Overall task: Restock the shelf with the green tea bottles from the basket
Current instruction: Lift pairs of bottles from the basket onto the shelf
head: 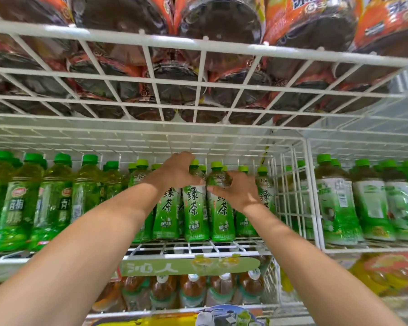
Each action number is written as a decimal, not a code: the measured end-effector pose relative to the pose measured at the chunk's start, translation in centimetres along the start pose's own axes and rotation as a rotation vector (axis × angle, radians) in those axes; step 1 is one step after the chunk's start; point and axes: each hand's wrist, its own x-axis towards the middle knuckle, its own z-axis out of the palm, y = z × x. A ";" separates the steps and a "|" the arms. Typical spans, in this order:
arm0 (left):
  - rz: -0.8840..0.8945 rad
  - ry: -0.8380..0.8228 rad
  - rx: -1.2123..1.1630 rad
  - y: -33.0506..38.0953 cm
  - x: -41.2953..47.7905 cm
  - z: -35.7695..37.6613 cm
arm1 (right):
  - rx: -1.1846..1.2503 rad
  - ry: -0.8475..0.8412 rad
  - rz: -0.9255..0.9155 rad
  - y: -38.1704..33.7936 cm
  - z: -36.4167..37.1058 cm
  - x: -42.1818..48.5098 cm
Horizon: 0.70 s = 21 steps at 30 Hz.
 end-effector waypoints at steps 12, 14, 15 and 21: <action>0.049 -0.136 0.020 -0.7 0.8 -0.4 | -0.041 0.038 0.028 -0.3 0.3 -0.2; 0.071 -0.143 0.067 -0.9 0.8 -0.5 | -0.029 0.025 0.048 -0.3 0.2 -0.2; 0.077 -0.148 0.087 -0.9 0.8 -0.5 | -0.022 0.018 0.062 -0.3 0.1 -0.2; 0.104 -0.126 0.222 0.0 -0.1 -0.3 | -0.033 -0.102 0.093 -0.3 -0.6 0.7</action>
